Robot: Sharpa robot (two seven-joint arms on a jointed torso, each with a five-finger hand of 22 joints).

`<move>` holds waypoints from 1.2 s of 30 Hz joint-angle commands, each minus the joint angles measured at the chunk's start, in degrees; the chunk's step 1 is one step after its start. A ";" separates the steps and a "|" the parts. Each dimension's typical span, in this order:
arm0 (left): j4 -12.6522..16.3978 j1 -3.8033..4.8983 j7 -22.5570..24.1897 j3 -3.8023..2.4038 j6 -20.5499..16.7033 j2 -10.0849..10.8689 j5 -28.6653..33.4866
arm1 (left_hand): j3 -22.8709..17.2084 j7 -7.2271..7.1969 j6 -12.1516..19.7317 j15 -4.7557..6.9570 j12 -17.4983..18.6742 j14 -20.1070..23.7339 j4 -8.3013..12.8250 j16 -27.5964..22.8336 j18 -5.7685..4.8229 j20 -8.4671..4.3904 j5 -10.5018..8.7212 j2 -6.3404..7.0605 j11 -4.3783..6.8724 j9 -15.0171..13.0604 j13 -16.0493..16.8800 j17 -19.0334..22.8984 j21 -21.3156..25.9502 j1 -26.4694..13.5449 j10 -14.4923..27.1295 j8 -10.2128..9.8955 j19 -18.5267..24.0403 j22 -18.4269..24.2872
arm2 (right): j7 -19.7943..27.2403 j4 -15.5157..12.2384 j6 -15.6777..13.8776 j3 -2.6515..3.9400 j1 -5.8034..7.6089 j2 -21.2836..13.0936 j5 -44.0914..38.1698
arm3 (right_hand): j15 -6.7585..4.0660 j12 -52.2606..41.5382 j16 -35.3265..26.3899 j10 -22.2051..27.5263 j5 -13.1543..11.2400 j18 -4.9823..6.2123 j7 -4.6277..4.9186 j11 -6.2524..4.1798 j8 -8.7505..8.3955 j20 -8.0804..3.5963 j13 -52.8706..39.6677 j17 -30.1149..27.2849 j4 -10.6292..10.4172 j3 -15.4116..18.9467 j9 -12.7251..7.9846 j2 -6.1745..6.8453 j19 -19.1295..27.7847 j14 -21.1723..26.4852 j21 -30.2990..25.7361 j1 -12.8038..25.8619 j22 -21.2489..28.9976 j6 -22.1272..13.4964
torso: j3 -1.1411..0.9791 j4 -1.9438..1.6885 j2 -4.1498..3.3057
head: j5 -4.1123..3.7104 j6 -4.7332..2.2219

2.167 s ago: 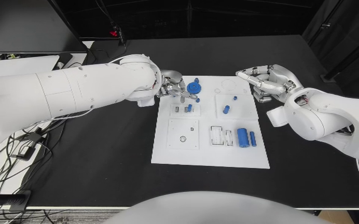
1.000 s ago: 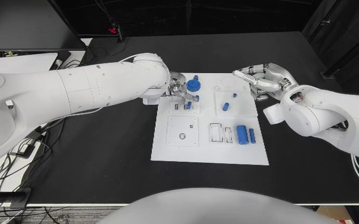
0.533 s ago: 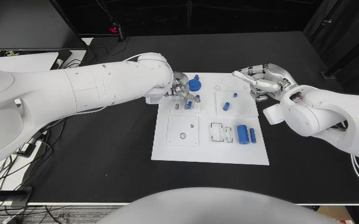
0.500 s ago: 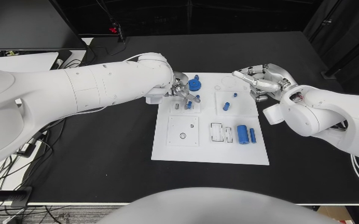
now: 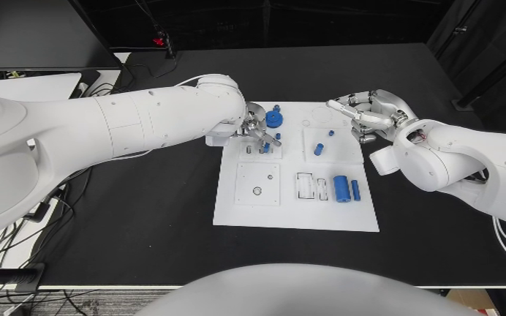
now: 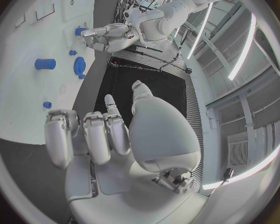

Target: Assemble the parts on the task board

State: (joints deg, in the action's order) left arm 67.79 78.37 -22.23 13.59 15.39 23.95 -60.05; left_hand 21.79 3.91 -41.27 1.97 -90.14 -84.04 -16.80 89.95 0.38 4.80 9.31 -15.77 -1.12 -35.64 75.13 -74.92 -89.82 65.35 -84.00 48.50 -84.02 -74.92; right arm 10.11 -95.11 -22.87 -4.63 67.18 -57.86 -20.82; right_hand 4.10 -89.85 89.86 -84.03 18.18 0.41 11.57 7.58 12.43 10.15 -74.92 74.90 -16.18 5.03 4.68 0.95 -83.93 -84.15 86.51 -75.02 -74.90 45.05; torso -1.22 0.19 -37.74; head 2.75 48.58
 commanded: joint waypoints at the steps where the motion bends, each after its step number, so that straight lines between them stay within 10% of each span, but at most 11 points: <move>1: -0.17 0.05 -0.33 -0.05 0.97 -0.12 -0.49 | -0.71 -0.04 -0.82 0.41 0.14 -5.96 0.08 0.05 -0.38 -0.29 0.38 -0.97 0.53 -0.23 14.87 -15.08 -0.18 0.08 -6.00 0.14 -5.98 -15.08 | -0.09 -0.06 0.06 0.02 0.05 0.05 0.17 | 0.42 -0.15 0.14 -5.97 0.29 0.85 0.52 0.33 0.21 0.52 -15.08 15.10 0.00 0.45 0.03 -0.65 -2.43 -5.85 -0.29 0.02 -13.40 -0.34 | 0.01 0.01 0.01 | 0.02 0.16; 36: -1.63 -0.18 1.76 -0.05 1.71 -0.77 -0.48 | -5.31 -1.40 -5.82 1.53 0.14 -5.96 0.17 0.05 -0.38 -1.21 2.72 -0.60 1.85 -1.47 14.87 -15.08 -0.18 3.57 -6.00 -5.00 -5.98 -15.08 | -1.52 0.31 -0.28 0.01 -0.09 0.37 0.09 | 0.46 -0.15 0.14 -5.97 1.19 0.85 0.52 0.34 0.90 0.59 -15.08 15.10 0.11 0.92 0.08 -0.90 -2.44 -5.85 -0.28 -0.20 -13.41 -0.53 | -0.03 -0.05 0.00 | -0.20 0.39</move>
State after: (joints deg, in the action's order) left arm 66.17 78.12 -21.15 13.58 16.45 23.26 -60.29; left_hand 16.77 2.59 -46.71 3.10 -90.14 -83.91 -16.60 89.95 0.37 3.98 11.69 -14.81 -0.06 -37.02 75.15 -74.91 -89.82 66.79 -83.63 43.79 -84.02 -74.91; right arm 8.63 -94.71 -22.98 -4.64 67.03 -57.54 -20.83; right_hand 4.30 -89.86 89.86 -84.03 19.02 0.41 11.57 7.58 13.09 10.37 -74.92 74.90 -16.14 5.62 4.67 0.72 -84.15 -83.94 86.51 -75.25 -74.90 45.05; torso -1.23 0.19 -37.71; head 2.57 48.94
